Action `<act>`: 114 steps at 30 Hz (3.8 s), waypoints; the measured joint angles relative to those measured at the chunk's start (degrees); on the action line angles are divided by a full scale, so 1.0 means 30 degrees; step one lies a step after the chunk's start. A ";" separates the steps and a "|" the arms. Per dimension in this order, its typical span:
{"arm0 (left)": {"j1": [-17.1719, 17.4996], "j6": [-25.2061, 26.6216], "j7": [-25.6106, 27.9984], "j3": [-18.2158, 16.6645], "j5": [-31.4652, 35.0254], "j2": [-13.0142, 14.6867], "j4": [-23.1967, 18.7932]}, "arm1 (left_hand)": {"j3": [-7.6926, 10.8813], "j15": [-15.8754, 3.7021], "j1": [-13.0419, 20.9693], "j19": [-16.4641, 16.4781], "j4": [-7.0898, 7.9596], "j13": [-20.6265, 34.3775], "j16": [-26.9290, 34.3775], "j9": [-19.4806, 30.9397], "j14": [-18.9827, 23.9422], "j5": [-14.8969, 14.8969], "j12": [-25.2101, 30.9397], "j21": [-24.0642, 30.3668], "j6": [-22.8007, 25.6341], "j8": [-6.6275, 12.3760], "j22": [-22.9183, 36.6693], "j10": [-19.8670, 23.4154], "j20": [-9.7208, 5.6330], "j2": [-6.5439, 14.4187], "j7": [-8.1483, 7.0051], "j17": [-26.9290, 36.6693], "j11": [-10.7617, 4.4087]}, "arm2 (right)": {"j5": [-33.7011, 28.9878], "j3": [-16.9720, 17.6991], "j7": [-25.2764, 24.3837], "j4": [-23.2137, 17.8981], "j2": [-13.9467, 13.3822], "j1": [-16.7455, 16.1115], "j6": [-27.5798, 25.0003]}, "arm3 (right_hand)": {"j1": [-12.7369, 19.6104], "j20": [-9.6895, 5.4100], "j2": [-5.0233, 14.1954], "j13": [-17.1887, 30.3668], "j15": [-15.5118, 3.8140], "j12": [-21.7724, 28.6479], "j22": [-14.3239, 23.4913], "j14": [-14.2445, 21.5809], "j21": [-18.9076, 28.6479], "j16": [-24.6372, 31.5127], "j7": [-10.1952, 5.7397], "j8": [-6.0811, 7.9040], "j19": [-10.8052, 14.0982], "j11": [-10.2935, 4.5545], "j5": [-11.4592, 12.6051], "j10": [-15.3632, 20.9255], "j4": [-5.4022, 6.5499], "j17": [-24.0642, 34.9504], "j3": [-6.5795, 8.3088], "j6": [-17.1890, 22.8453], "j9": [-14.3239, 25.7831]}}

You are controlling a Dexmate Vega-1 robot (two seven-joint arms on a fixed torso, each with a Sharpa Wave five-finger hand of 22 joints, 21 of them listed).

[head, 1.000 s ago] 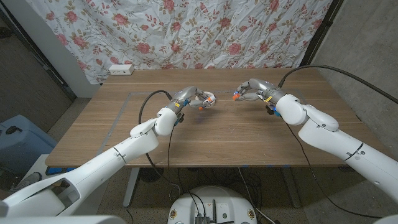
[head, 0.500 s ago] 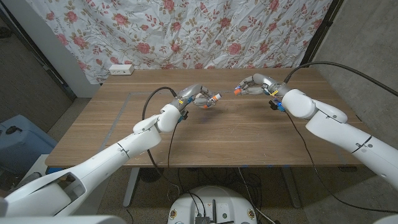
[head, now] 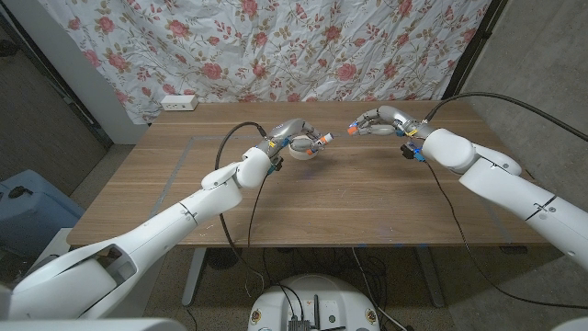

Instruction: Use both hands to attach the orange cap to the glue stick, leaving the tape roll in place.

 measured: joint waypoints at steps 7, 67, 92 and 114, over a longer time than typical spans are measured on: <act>-0.0257 -0.0354 -0.0136 0.0092 -0.0080 -0.0187 0.0391 | -0.0001 0.0000 -0.0001 0.0000 0.0000 0.0003 0.0000 -0.0001 0.0000 -0.0001 -0.0008 0.0000 0.0000 0.0000 0.0000 0.0024 0.0001 0.0000 0.0000 0.0000 -0.0024 | 0.0624 -0.0154 -0.0104 0.0565 0.0076 0.0248 0.0500 | -0.0002 0.0068 0.0000 -0.0001 0.0000 0.0000 0.0000 0.0001 0.0001 0.0000 -0.0068 -0.0024 -0.0069 0.0000 -0.0090 0.0000 -0.0016 -0.0001 -0.0015 -0.0068 -0.0034; -0.1491 -0.2202 -0.0408 0.0644 -0.0432 -0.1118 0.2765 | -0.0001 0.0000 -0.0013 -0.0003 0.0001 0.0008 0.0000 -0.0001 0.0000 -0.0006 0.0060 0.0000 0.0001 0.0000 0.0000 0.0025 0.0004 0.0012 0.0001 0.0000 -0.0024 | 0.0496 -0.2337 0.0191 0.2278 0.1460 0.2373 0.1147 | -0.0285 0.0066 0.0270 0.0154 -0.0033 -0.0281 0.0000 -0.0170 0.0013 0.0078 -0.0037 -0.0294 -0.0066 -0.0074 -0.0165 -0.0075 -0.0016 0.0091 -0.0331 -0.0306 -0.0121; -0.1013 -0.1849 -0.0372 0.0470 -0.0357 -0.0785 0.2020 | -0.0001 0.0000 -0.0045 0.0067 0.0001 -0.0008 0.0000 -0.0001 0.0000 0.0003 0.0055 0.0000 0.0130 0.0000 0.0000 0.0027 -0.0065 0.0045 0.0131 0.0000 -0.0026 | 0.0470 -0.2209 0.0284 0.2171 0.1139 0.2312 0.0961 | -0.0283 0.0066 0.0267 0.0181 -0.0033 -0.0281 0.0000 -0.0167 0.0013 0.0079 -0.0036 -0.0321 -0.0065 -0.0073 -0.0166 -0.0074 -0.0097 0.0089 -0.0410 -0.0306 -0.0105; -0.0585 -0.1681 -0.0224 0.0269 -0.0230 -0.0497 0.1408 | -0.0001 0.0000 -0.0047 0.0066 0.0001 0.0004 0.0000 0.0000 0.0001 -0.0004 -0.0004 0.0000 0.0131 0.0000 0.0000 0.0027 -0.0064 0.0047 0.0131 0.0000 -0.0026 | 0.0606 -0.2194 0.0504 0.1698 0.0923 0.2027 0.0793 | -0.0278 0.0065 0.0272 0.0213 0.0003 -0.0281 0.0000 -0.0340 0.0013 0.0078 -0.0036 -0.0398 -0.0066 -0.0049 -0.0166 -0.0191 -0.0096 0.0087 -0.0568 -0.0306 -0.0118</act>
